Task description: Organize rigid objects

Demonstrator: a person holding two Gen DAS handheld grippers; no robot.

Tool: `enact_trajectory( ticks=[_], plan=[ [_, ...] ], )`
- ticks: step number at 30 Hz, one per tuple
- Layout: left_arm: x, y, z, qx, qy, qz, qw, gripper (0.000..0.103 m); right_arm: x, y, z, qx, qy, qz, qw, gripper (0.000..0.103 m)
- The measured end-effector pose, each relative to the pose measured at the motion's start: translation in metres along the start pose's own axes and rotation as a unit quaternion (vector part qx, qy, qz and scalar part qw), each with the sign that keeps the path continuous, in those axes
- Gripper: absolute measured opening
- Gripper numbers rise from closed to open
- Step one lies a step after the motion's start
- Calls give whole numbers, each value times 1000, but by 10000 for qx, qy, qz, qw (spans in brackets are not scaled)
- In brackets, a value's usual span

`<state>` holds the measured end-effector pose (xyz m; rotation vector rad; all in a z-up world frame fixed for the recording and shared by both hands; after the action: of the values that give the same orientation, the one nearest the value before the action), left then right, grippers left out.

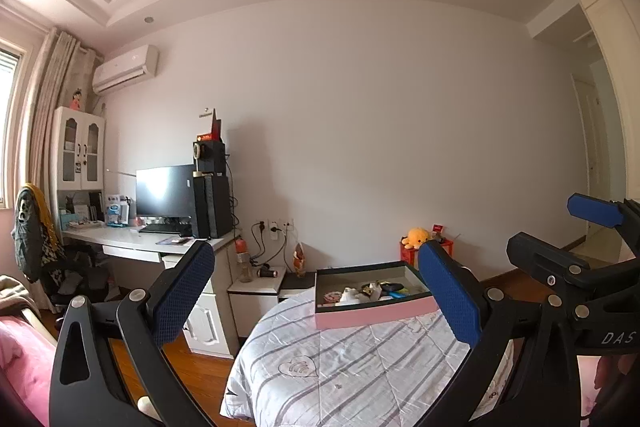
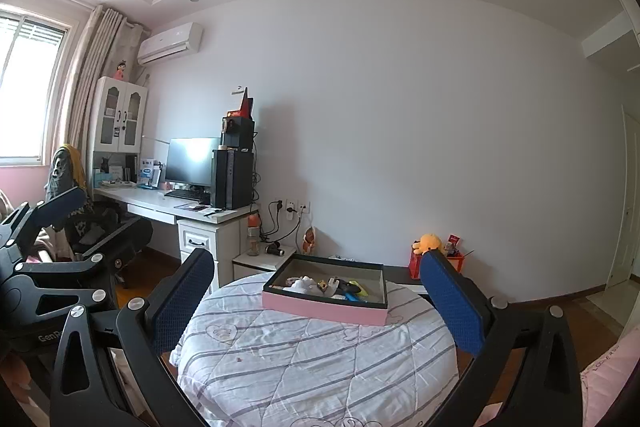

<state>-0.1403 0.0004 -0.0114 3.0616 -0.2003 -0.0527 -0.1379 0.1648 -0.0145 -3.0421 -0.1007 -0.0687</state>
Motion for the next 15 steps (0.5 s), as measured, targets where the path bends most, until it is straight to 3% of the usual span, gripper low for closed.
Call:
enact_trajectory(
  ticks=[15],
  plan=[
    [-6, -1, 3, 12, 156, 40, 9999, 103, -2, -1, 5, -16, 42, 25, 10000, 103]
  ],
)
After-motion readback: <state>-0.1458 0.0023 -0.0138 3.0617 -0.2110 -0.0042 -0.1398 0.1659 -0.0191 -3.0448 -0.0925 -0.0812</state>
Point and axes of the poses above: each gripper's, at about its wrist camera, not at the fingertips, and x roughly against the way its jaws point, y to its left, z to its underside, the point moved 6 cm from there along -x, roughly the way its jaws point, and after that the axes turned 7 degrees about z, right-handed, at the moved point
